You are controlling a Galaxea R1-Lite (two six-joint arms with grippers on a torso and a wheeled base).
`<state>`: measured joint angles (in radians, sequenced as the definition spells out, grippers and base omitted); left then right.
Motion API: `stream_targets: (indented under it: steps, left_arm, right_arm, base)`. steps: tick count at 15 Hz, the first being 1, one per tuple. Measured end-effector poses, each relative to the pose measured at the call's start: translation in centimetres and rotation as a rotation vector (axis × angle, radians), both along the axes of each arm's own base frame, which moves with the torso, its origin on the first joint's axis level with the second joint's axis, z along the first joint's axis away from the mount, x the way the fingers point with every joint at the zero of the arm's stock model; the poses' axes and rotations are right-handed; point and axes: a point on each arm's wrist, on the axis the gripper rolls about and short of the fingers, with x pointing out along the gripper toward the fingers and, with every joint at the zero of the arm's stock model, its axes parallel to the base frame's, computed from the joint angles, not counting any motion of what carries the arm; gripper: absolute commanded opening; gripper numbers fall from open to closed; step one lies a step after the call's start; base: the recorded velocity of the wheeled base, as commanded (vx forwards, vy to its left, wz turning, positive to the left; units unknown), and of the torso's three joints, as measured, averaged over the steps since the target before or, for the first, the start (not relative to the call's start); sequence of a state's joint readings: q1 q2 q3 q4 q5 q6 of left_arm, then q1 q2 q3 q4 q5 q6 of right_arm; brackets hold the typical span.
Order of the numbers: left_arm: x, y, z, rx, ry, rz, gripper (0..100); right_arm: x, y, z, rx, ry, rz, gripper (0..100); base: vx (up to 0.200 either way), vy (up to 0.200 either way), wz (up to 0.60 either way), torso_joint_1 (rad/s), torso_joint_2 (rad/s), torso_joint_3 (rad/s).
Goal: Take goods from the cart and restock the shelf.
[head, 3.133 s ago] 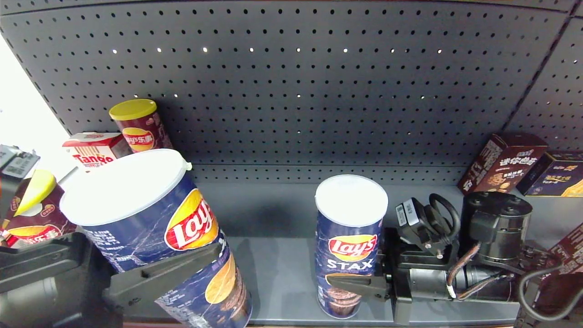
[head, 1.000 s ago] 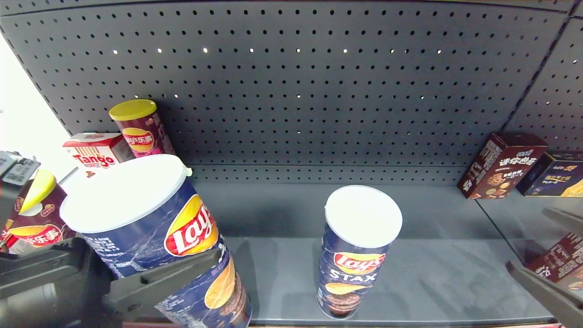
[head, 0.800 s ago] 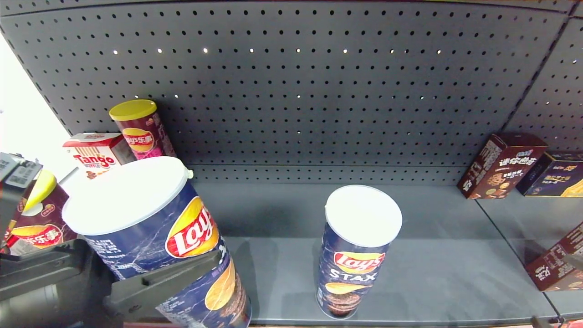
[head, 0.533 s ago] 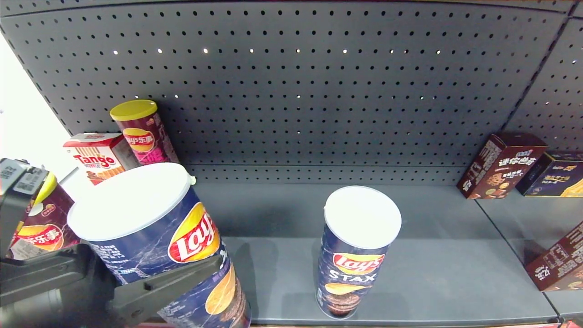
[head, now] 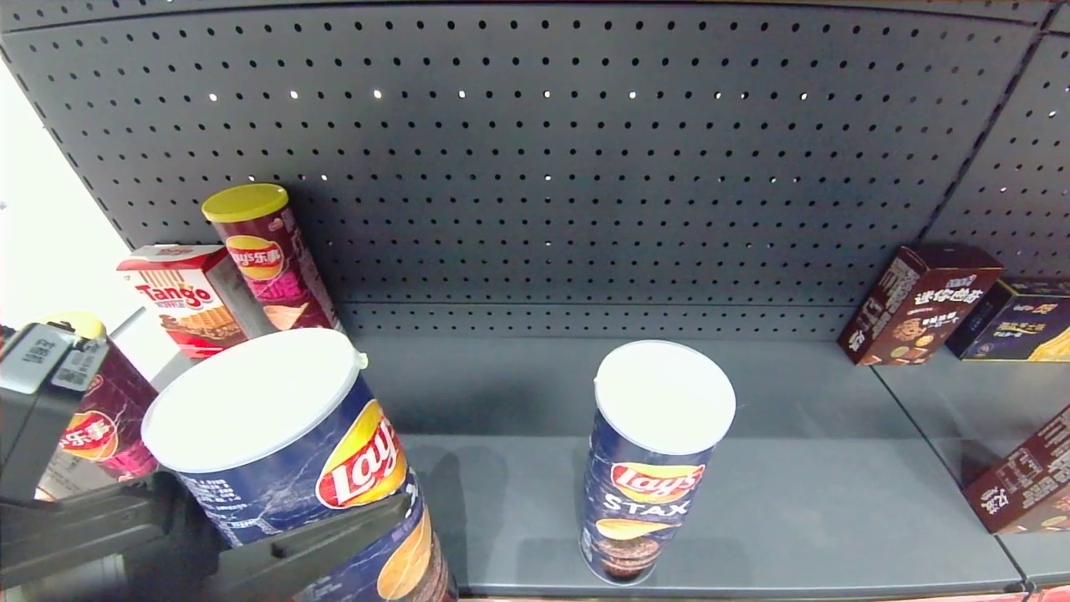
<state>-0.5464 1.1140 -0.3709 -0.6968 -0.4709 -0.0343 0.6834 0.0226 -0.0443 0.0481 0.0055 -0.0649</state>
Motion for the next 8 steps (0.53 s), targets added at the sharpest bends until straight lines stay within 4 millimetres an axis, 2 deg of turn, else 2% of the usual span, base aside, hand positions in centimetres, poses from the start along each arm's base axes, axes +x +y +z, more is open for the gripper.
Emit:
stream_targets:
  steps: [3, 8]
  left_arm:
    - [0.0, 0.0, 0.2, -0.004, -0.007, 0.0, 0]
    - [-0.1, 0.1, 0.6, -0.015, -0.023, 0.002, 0]
  right_arm:
    - [0.0, 0.2, 0.1, -0.009, 0.012, -0.085, 100]
    - [0.6, 1.4, 0.3, -0.047, 0.12, -0.602, 100]
  base:
    - [0.0, 0.0, 0.0, 0.0, 0.0, 0.0]
    - [0.0, 0.0, 0.0, 0.0, 0.0, 0.0]
